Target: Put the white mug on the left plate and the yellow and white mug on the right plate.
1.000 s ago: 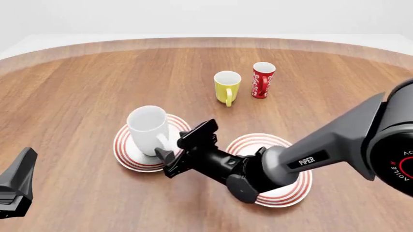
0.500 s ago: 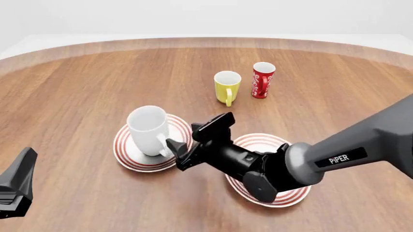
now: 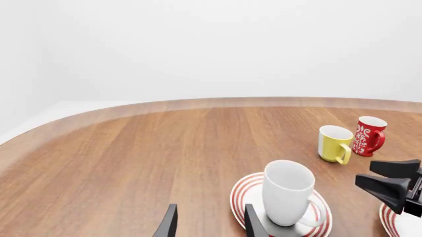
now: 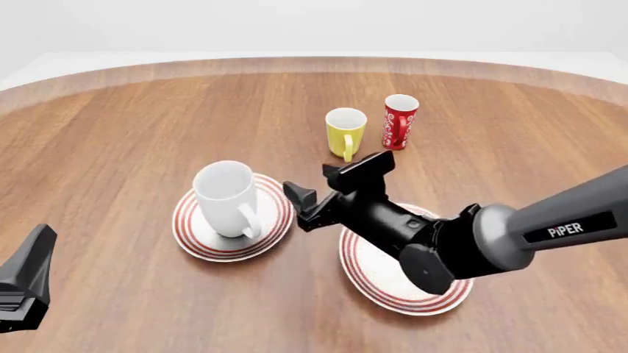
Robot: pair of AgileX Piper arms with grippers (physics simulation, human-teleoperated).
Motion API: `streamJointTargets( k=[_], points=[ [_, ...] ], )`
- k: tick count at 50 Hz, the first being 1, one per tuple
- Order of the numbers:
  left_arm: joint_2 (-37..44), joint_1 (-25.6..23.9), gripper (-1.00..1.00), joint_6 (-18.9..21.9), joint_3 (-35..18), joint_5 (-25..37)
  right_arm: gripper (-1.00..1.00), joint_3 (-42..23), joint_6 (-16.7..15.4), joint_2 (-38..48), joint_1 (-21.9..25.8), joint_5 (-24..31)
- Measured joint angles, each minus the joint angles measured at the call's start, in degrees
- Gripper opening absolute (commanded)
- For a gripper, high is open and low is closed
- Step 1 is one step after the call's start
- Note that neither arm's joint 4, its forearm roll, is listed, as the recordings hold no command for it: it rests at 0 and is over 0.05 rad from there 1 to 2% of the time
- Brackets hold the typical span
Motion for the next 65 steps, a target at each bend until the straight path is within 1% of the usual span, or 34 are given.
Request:
streamJointTargets(
  k=[21, 33, 50, 65],
  points=[
    [0.0, 0.0, 1.0, 0.0, 0.0, 0.0, 1.0, -0.3, 0.5, -1.5, -10.1, -1.5],
    [0.0, 0.0, 1.0, 0.0, 0.0, 0.0, 1.0, -2.2, 0.8, -0.8, -14.1, -0.7],
    [0.0, 0.0, 1.0, 0.0, 0.0, 0.0, 1.0, -7.5, 1.0, 2.1, -17.2, 2.2],
    [0.0, 0.0, 1.0, 0.0, 0.0, 0.0, 1.0, -12.3, -0.7, 5.1, -18.2, 5.3]
  ],
)
